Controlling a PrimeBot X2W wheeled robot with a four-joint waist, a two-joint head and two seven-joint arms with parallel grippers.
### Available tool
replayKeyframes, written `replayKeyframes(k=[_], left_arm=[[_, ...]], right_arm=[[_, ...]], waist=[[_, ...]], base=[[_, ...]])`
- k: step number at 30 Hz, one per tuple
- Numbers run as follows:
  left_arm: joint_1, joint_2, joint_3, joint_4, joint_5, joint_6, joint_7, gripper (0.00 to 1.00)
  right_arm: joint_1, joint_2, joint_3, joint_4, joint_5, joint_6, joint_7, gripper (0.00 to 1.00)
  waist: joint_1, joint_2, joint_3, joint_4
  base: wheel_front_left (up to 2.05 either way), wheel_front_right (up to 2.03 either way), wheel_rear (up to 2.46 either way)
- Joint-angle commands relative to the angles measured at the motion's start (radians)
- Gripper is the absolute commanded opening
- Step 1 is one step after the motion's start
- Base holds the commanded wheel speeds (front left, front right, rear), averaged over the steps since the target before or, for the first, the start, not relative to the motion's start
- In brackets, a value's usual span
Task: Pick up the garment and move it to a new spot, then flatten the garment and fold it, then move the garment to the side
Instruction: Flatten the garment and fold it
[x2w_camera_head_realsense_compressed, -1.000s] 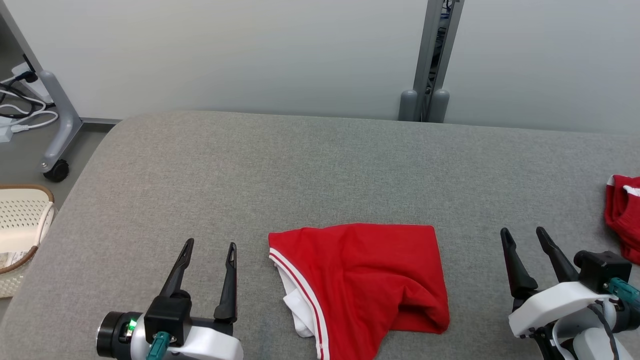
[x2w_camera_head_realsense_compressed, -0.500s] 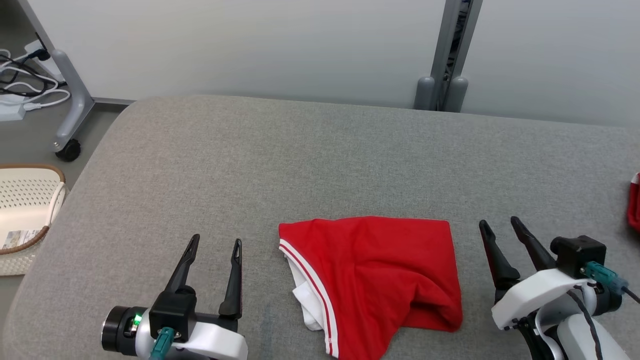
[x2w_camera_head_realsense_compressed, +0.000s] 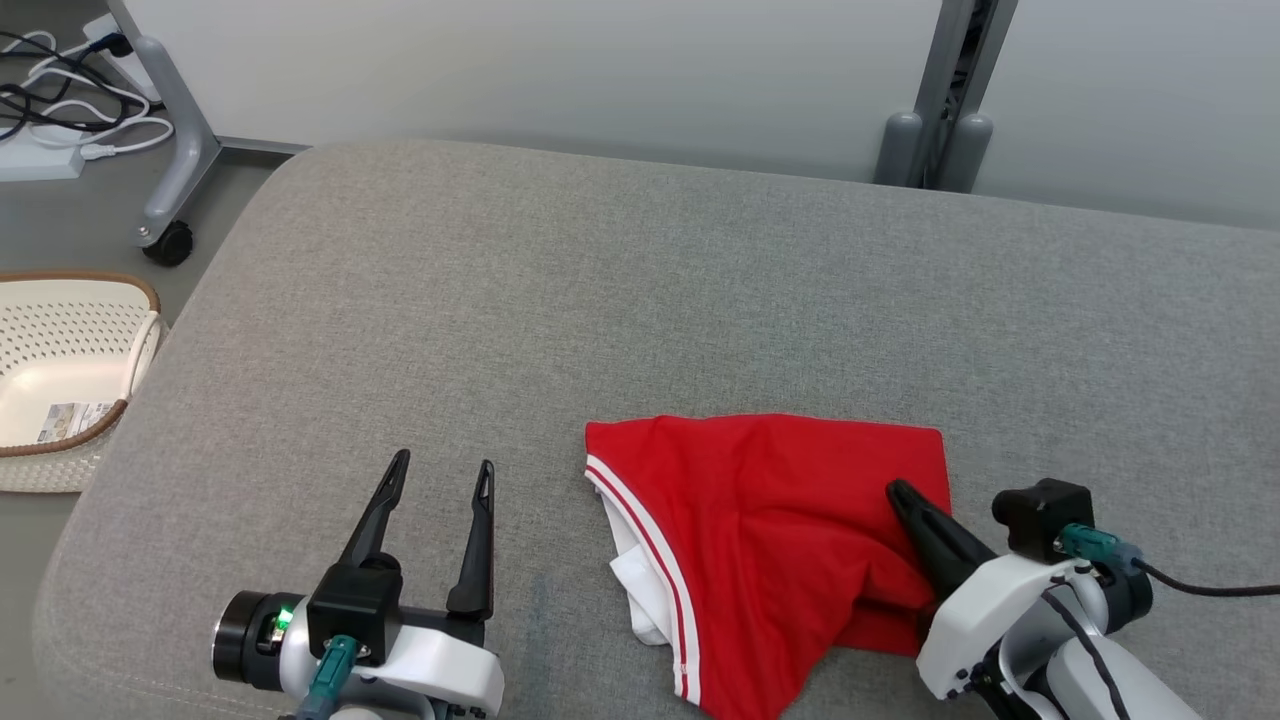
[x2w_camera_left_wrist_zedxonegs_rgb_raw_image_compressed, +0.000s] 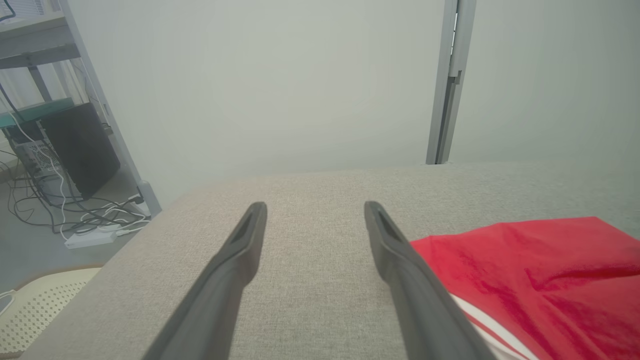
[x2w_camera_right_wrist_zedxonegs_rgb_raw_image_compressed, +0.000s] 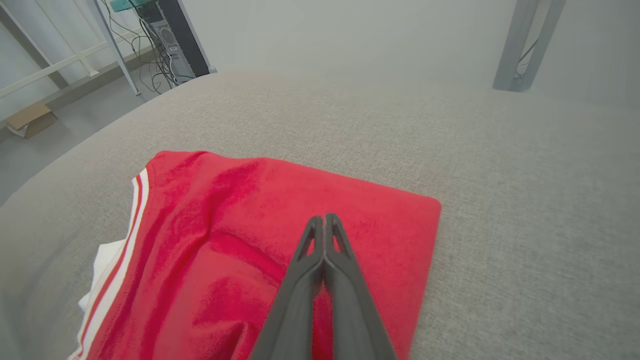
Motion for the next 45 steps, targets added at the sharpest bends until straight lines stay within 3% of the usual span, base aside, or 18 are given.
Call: replayKeyframes(k=[1,8,18,25,35,45], left_arm=[[-0.016,0.004,-0.001,0.004,-0.003,0.003,-0.004,1.0],[-0.026,0.004,-0.007,0.006,-0.009,0.008,-0.004,1.0],[-0.035,0.004,-0.019,0.01,-0.015,0.013,-0.004,1.0],[-0.031,0.004,-0.021,0.014,-0.017,0.013,-0.004,1.0],[-0.033,0.004,-0.03,0.014,-0.026,0.016,-0.004,1.0],[-0.016,0.003,-0.023,0.014,-0.023,0.019,-0.004,1.0]], right_arm=[[-0.01,-0.014,0.033,0.002,0.017,0.0,0.011,0.0],[-0.005,-0.058,0.196,-0.006,0.094,0.0,0.107,0.0],[-0.021,-0.093,0.342,-0.048,0.199,0.0,0.182,0.0],[-0.051,-0.095,0.367,-0.063,0.2,0.0,0.142,0.0],[-0.078,-0.085,0.459,-0.038,0.214,0.0,0.221,0.0],[-0.107,-0.119,0.346,-0.071,0.161,0.0,0.205,0.0]], waist=[[0.0,0.0,0.007,0.005],[0.0,0.0,0.022,0.012],[0.0,0.0,0.03,0.013],[0.0,0.0,0.025,0.018],[0.0,0.0,0.02,0.036],[0.0,0.0,0.008,0.05]], base=[[0.0,0.0,0.0],[0.0,0.0,0.0],[0.0,0.0,0.0],[0.0,0.0,0.0],[0.0,0.0,0.0],[0.0,0.0,0.0]])
